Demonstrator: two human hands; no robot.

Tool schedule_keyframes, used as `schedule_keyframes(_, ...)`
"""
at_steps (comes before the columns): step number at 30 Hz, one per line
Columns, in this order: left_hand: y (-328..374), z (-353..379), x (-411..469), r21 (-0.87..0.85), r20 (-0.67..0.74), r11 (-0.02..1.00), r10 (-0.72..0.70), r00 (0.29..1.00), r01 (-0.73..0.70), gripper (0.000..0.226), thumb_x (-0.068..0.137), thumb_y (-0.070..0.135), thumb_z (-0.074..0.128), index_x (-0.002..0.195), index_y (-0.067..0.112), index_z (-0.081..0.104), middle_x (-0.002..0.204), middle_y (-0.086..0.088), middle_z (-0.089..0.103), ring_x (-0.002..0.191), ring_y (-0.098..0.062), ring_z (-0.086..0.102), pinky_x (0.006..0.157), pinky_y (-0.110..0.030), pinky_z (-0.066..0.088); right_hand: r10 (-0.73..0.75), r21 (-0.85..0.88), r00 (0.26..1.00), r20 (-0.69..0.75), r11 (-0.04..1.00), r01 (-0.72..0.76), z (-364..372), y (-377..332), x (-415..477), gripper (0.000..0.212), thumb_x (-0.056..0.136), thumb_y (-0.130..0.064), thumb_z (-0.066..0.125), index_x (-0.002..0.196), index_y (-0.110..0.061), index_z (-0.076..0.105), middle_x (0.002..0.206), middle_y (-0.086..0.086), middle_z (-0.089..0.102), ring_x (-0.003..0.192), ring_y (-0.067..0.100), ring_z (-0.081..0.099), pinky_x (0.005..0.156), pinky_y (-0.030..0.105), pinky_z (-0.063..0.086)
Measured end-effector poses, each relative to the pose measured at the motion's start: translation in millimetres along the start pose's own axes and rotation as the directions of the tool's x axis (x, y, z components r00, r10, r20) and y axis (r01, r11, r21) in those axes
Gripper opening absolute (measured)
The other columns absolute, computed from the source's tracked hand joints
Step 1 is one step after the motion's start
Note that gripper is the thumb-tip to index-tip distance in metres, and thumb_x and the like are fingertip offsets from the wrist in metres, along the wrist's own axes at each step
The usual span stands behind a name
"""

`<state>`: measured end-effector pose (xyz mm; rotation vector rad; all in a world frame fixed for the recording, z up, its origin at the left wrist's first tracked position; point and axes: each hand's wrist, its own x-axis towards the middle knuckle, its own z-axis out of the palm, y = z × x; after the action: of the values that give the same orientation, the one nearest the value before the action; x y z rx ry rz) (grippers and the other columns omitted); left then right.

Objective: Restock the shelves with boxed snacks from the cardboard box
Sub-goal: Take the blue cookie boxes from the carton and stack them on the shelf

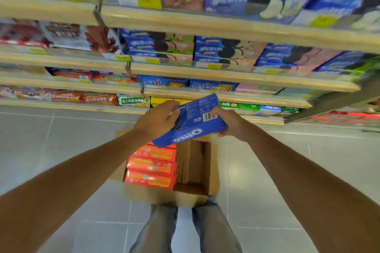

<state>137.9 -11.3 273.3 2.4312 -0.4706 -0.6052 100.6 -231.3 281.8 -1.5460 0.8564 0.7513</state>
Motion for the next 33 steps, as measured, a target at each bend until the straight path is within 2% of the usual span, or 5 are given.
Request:
schedule_keyframes(10,148,-222,-44,0.492,0.106,0.751,0.45,0.887,-0.44,0.085,0.082,0.073,0.037,0.146,0.02,0.025,0.148,-0.002,0.037,0.13,-0.024,0.043,0.099,-0.041,0.043,-0.345,0.097,0.938,0.042,0.935,0.34,-30,-154,-205,0.014,0.095,-0.034,0.049,0.089,-0.022,0.053,0.081,0.006,0.061,0.072,0.022,0.061,0.067,0.034,0.052)
schedule_keyframes(19,255,-330,-103,0.882,-0.118,0.418,0.644,0.756,-0.219,0.078,0.088,0.051,0.054,0.146,0.012,0.018,0.143,-0.009,0.035,0.12,-0.029,0.047,0.08,-0.041,0.047,-0.46,0.307,0.888,0.016,0.847,0.433,-44,-252,-353,0.02,0.088,-0.033,0.055,0.083,-0.014,0.056,0.074,0.009,0.063,0.062,0.023,0.064,0.056,0.031,0.055)
schedule_keyframes(24,294,-392,-117,0.915,-0.143,0.34,0.775,0.616,-0.215,0.062,0.086,0.052,0.053,0.133,0.015,0.036,0.121,-0.005,0.055,0.1,-0.028,0.057,0.064,-0.034,0.042,-0.499,0.085,0.864,0.066,0.866,0.493,-56,-287,-412,0.051,0.09,-0.06,0.035,0.081,-0.015,0.056,0.05,0.004,0.057,0.048,0.02,0.062,0.053,0.031,0.057)
schedule_keyframes(29,329,-446,-137,0.744,-0.186,0.582,0.652,0.735,-0.327,0.056,0.086,0.051,0.057,0.131,0.022,0.04,0.111,-0.001,0.06,0.08,-0.02,0.051,0.06,-0.028,0.037,-0.627,-0.242,0.777,-0.058,0.764,0.598,-77,-309,-434,0.09,0.072,-0.086,0.022,0.108,-0.012,0.057,0.088,0.009,0.061,0.079,0.022,0.059,0.079,0.037,0.052)
schedule_keyframes(33,350,-480,-135,0.491,-0.118,0.767,0.528,0.841,-0.413,0.072,0.089,0.048,0.057,0.146,0.017,0.027,0.148,-0.004,0.036,0.129,-0.024,0.043,0.101,-0.034,0.036,-0.873,-0.137,0.482,-0.075,0.488,0.862,-76,-320,-446,0.073,0.068,-0.076,0.039,0.122,-0.031,0.056,0.123,-0.009,0.063,0.117,0.015,0.056,0.109,0.043,0.035)
